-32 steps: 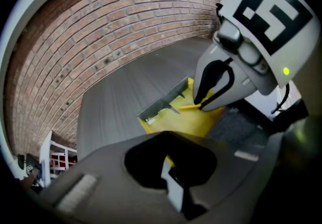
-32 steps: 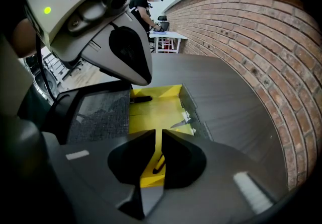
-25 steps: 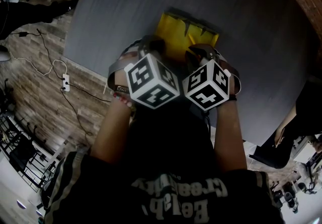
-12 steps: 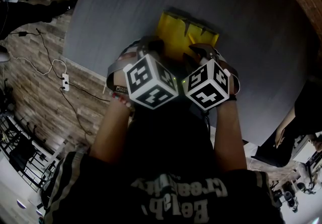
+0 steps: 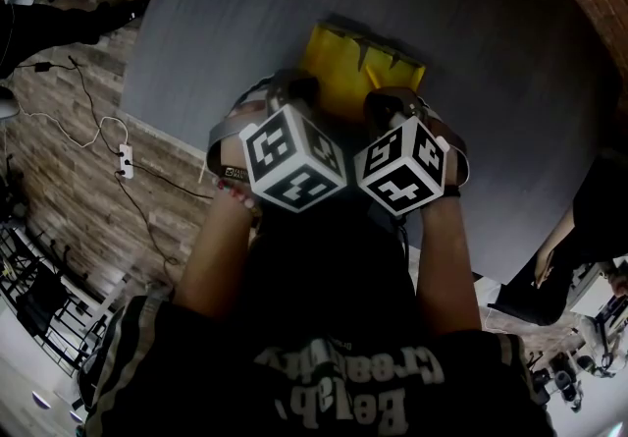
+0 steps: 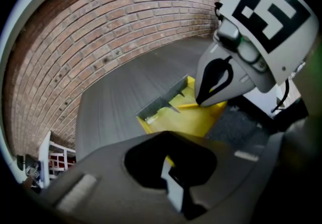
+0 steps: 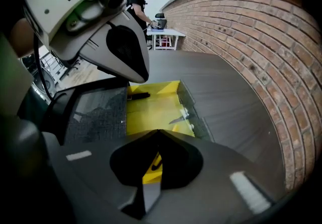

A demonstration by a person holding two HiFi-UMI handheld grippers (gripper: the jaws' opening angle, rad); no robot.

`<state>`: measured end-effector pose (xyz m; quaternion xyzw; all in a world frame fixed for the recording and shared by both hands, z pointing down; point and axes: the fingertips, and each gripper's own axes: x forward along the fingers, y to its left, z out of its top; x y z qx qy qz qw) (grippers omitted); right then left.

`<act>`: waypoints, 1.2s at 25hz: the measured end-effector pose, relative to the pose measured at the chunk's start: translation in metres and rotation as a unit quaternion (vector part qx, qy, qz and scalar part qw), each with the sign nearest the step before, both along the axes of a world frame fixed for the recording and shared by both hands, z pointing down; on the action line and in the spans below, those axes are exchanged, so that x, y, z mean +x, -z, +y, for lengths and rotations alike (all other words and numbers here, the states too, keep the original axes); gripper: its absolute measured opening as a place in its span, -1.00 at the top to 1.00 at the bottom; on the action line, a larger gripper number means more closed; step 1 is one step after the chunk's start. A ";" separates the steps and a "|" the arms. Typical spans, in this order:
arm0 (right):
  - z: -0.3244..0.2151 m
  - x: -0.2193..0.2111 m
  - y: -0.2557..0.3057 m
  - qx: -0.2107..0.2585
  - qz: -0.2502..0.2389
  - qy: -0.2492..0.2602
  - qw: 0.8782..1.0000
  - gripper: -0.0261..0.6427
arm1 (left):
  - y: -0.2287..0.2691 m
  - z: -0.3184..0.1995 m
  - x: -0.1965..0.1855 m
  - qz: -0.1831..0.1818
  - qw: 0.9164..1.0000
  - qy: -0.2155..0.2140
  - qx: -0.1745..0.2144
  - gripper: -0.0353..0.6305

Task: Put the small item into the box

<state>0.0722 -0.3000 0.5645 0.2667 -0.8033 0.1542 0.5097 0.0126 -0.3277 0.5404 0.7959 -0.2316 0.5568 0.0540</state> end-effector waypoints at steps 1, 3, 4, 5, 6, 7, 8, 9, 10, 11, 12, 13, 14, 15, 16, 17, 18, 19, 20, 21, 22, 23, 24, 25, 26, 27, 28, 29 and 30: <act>0.000 0.003 -0.001 -0.002 0.008 -0.002 1.000 0.90 | 0.000 0.000 0.000 0.001 1.000 0.000 0.000 0.88; 0.000 0.004 -0.001 -0.008 0.007 -0.007 1.000 0.90 | 0.001 0.000 0.001 0.002 1.000 0.001 -0.001 0.88; -0.001 0.004 0.000 -0.009 0.004 -0.010 1.000 0.90 | 0.000 -0.001 0.001 0.003 1.000 0.001 0.000 0.88; -0.001 0.004 0.000 -0.008 0.001 -0.013 1.000 0.90 | 0.000 -0.001 0.001 0.003 1.000 0.001 0.000 0.88; -0.002 0.004 0.001 -0.007 0.000 -0.015 1.000 0.90 | 0.000 -0.001 0.001 0.003 1.000 0.000 0.001 0.88; -0.002 0.003 0.002 -0.007 -0.002 -0.017 1.000 0.90 | 0.001 -0.001 0.001 0.004 1.000 0.000 0.002 0.88; -0.002 0.002 0.003 -0.007 -0.004 -0.017 1.000 0.90 | 0.002 -0.001 0.001 0.005 1.000 -0.001 0.003 0.88; -0.002 0.001 0.005 -0.007 -0.005 -0.018 1.000 0.90 | 0.003 -0.001 0.001 0.006 1.000 -0.001 0.003 0.88; -0.001 0.000 0.006 -0.006 -0.007 -0.018 1.000 0.90 | 0.004 -0.001 0.001 0.006 1.000 -0.001 0.004 0.88; -0.001 -0.001 0.008 -0.005 -0.008 -0.018 1.000 0.90 | 0.005 0.000 0.001 0.007 1.000 -0.001 0.006 0.88; 0.000 -0.001 0.010 -0.004 -0.009 -0.019 1.000 0.90 | 0.007 0.000 0.001 0.009 1.000 -0.001 0.007 0.88; 0.001 -0.002 0.012 -0.002 -0.009 -0.019 1.000 0.90 | 0.010 0.001 0.000 0.010 1.000 -0.001 0.009 0.88; 0.002 -0.003 0.015 -0.001 -0.009 -0.019 1.000 0.90 | 0.013 0.002 -0.002 0.011 1.000 -0.001 0.011 0.88; 0.003 -0.005 0.017 0.001 -0.008 -0.018 1.000 0.90 | 0.016 0.003 -0.003 0.012 1.000 -0.001 0.013 0.88; 0.005 -0.006 0.021 0.003 -0.007 -0.018 1.000 0.90 | 0.019 0.004 -0.005 0.013 1.000 -0.001 0.016 0.88; 0.006 -0.008 0.024 0.005 -0.006 -0.018 1.000 0.90 | 0.022 0.005 -0.007 0.014 1.000 0.000 0.018 0.88; 0.007 -0.009 0.027 0.007 -0.006 -0.018 1.000 0.90 | 0.025 0.007 -0.008 0.015 1.000 0.000 0.020 0.88; 0.008 -0.010 0.029 0.009 -0.006 -0.019 1.000 0.90 | 0.027 0.008 -0.009 0.016 1.000 0.000 0.022 0.88; 0.009 -0.012 0.031 0.012 -0.006 -0.019 1.000 0.90 | 0.029 0.009 -0.010 0.017 1.000 0.000 0.024 0.88; 0.010 -0.013 0.033 0.014 -0.006 -0.019 1.000 0.90 | 0.031 0.010 -0.012 0.018 0.999 0.000 0.026 0.88; 0.010 -0.014 0.035 0.017 -0.005 -0.018 1.000 0.90 | 0.033 0.010 -0.013 0.018 0.999 0.000 0.029 0.88; 0.010 -0.015 0.038 0.020 -0.004 -0.018 1.000 0.90 | 0.036 0.010 -0.014 0.019 0.999 0.001 0.032 0.88; 0.011 -0.016 0.041 0.022 -0.004 -0.018 1.000 0.90 | 0.039 0.011 -0.015 0.020 0.999 0.001 0.034 0.88; 0.012 -0.017 0.044 0.024 -0.003 -0.018 1.000 0.90 | 0.042 0.012 -0.017 0.021 0.999 0.001 0.035 0.88; 0.013 -0.018 0.048 0.026 -0.002 -0.018 0.999 0.90 | 0.045 0.013 -0.018 0.022 0.999 0.001 0.036 0.88; 0.014 -0.020 0.051 0.029 -0.001 -0.019 0.999 0.90 | 0.049 0.014 -0.020 0.023 0.999 0.001 0.037 0.88; 0.015 -0.021 0.055 0.032 0.000 -0.019 0.999 0.90 | 0.052 0.015 -0.022 0.024 0.999 0.001 0.040 0.88; 0.015 -0.023 0.058 0.036 0.001 -0.019 0.999 0.90 | 0.056 0.016 -0.024 0.025 0.999 0.002 0.044 0.88; 0.016 -0.025 0.061 0.039 0.002 -0.019 0.999 0.90 | 0.059 0.017 -0.026 0.026 0.999 0.002 0.047 0.88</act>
